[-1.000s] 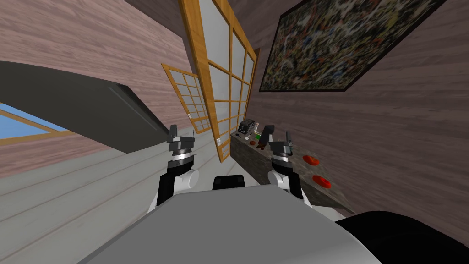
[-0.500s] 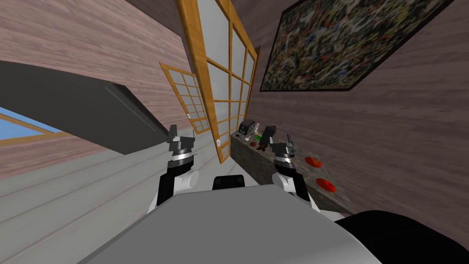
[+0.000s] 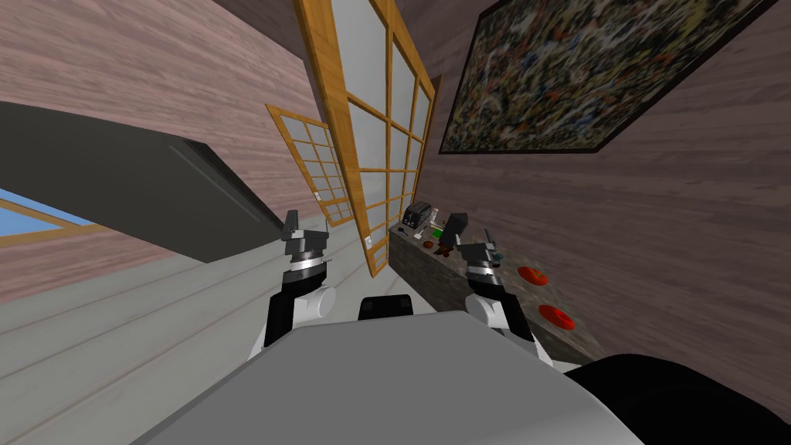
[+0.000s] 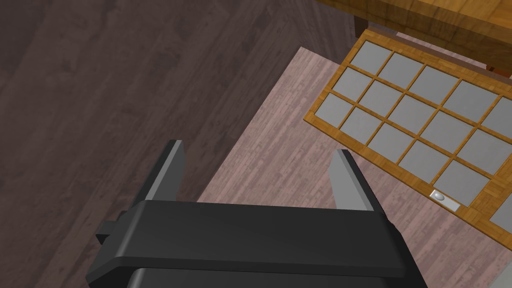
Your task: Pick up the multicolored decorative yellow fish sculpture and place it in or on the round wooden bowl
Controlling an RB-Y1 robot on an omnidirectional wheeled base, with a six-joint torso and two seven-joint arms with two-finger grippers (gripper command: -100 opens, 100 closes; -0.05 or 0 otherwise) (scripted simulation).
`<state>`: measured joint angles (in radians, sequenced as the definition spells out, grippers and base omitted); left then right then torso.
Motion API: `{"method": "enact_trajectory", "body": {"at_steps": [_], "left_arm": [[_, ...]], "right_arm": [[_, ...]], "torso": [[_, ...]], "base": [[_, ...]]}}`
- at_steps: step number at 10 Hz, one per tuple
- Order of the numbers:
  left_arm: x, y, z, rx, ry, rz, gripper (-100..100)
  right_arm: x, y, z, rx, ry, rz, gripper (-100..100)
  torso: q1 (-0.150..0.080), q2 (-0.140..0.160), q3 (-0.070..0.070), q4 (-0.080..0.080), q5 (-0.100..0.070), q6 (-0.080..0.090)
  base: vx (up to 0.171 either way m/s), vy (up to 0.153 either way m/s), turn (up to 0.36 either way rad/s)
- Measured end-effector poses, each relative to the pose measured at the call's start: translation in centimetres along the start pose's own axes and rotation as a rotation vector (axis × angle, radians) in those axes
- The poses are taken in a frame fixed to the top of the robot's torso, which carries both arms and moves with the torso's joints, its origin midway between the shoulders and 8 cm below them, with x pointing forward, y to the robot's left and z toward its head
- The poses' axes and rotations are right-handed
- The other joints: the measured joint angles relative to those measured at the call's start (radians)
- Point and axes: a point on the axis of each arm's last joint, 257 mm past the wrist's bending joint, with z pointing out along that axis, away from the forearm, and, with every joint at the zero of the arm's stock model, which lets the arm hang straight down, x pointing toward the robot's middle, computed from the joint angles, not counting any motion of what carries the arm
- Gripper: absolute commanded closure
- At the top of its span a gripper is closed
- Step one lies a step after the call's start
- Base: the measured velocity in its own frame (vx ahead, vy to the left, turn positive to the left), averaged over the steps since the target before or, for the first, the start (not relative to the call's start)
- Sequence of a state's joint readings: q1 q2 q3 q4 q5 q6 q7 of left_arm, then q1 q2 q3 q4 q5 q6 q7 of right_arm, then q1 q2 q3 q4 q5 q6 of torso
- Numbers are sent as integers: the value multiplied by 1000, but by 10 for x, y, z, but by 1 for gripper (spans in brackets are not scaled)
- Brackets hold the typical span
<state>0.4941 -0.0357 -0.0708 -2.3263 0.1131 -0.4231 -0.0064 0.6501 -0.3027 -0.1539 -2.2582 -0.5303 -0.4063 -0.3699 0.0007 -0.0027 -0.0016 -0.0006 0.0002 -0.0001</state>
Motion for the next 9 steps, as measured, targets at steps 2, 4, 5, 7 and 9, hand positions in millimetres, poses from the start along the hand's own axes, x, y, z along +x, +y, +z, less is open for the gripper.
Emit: {"method": "enact_trajectory", "body": {"at_steps": [2,4,5,7,9], "left_arm": [[0,0,0,0,0,0,0],[0,0,0,0,0,0,0],[0,0,0,0,0,0,0],[0,0,0,0,0,0,0],[0,0,0,0,0,0,0]], "right_arm": [[-14,-4,-4,36,-28,65,-100],[-30,-9,-6,70,-61,132,-100],[-42,-13,-11,92,-83,165,-100],[-55,-16,-16,120,-120,238,-100],[-73,-21,-20,151,-163,304,-100]], "torso": [[0,0,0,0,0,0],[0,0,0,0,0,0],[0,0,0,0,0,0],[1,-1,0,0,0,0],[1,0,0,0,0,0]], "base": [[51,23,-14],[48,18,-17],[43,21,-13],[48,26,-15],[42,32,-20]]}}
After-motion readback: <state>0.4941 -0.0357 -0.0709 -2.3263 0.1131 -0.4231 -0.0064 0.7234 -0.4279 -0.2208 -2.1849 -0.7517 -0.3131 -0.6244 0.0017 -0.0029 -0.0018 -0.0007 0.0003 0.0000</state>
